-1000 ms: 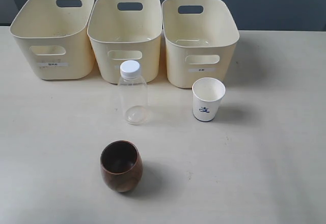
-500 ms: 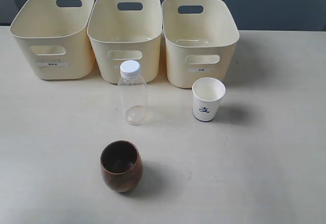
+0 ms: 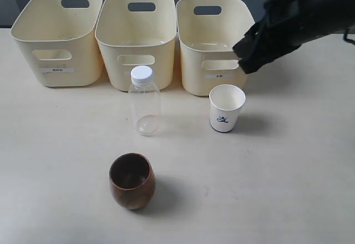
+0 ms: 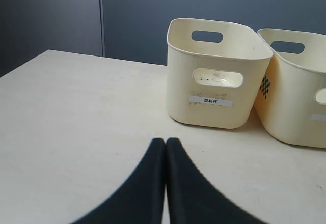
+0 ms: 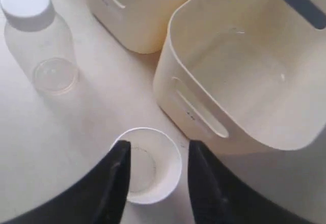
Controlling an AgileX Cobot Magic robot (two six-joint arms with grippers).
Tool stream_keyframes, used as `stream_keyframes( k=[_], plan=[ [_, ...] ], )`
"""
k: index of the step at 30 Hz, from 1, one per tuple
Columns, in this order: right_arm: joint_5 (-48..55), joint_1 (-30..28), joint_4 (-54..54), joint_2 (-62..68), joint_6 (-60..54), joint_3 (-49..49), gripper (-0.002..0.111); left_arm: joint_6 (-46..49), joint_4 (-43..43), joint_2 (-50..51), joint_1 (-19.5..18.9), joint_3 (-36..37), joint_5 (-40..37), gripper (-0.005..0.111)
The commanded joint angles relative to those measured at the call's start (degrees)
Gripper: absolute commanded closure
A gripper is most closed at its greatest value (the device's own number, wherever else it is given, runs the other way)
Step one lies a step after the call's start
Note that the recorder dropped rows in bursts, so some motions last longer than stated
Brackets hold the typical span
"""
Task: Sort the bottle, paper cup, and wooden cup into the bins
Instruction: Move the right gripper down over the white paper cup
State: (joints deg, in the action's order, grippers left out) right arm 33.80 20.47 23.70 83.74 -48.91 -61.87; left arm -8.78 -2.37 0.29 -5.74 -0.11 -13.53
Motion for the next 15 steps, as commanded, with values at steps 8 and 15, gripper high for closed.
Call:
stream_keyframes(
  k=[8, 15],
  plan=[
    [-2.7, 3.0, -1.1, 12.6, -0.5, -2.1, 0.046, -0.1, -0.1, -0.3, 0.2, 0.1, 0.3, 0.107],
    [-5.0, 3.0, -1.1, 16.3, -0.5, -2.1, 0.046, -0.1, -0.1, -0.3, 0.2, 0.1, 0.3, 0.107]
  ],
)
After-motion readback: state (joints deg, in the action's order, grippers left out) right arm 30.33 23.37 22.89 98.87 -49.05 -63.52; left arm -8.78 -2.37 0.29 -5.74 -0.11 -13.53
